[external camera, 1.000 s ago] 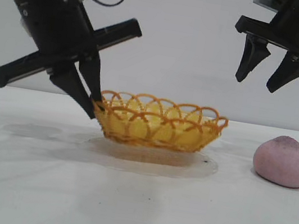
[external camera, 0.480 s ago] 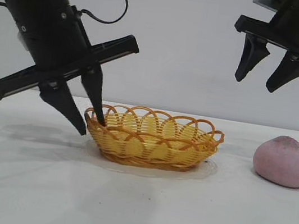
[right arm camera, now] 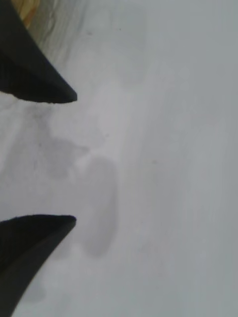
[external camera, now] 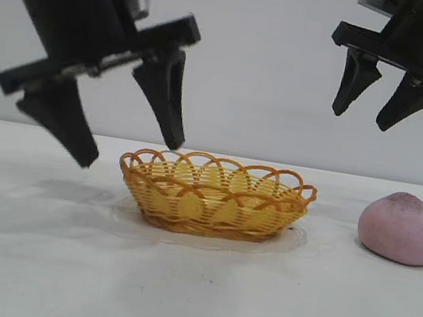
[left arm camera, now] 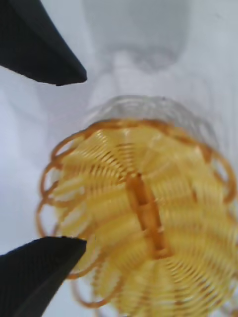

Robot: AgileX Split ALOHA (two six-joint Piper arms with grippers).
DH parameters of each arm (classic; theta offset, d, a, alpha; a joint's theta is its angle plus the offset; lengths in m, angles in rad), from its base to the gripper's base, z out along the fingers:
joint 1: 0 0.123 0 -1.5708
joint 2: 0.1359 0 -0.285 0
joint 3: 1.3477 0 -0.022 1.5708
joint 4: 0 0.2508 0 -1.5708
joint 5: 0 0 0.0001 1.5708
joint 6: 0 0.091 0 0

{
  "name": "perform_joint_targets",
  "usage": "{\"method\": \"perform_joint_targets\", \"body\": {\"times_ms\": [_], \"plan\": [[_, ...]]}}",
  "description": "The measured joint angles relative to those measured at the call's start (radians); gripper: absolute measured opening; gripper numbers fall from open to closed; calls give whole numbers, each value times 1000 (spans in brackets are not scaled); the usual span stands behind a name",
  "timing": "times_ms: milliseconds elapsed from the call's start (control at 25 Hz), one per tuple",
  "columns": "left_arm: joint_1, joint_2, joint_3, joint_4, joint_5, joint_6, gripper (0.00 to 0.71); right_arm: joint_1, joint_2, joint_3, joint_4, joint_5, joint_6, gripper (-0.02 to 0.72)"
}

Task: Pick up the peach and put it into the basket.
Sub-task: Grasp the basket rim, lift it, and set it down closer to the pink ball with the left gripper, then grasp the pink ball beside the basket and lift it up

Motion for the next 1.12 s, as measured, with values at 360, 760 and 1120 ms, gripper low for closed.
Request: {"method": "perform_joint_targets", "body": {"times_ms": [360, 760, 1120], "plan": [[2, -7, -245, 501, 283, -48, 491, 0, 0, 0, 1, 0, 0, 459], [278, -7, -332, 570, 350, -81, 491, 0, 0, 0, 2, 6, 0, 459], [476, -7, -332, 498, 507, -63, 491, 0, 0, 0, 7, 16, 0, 459]]}}
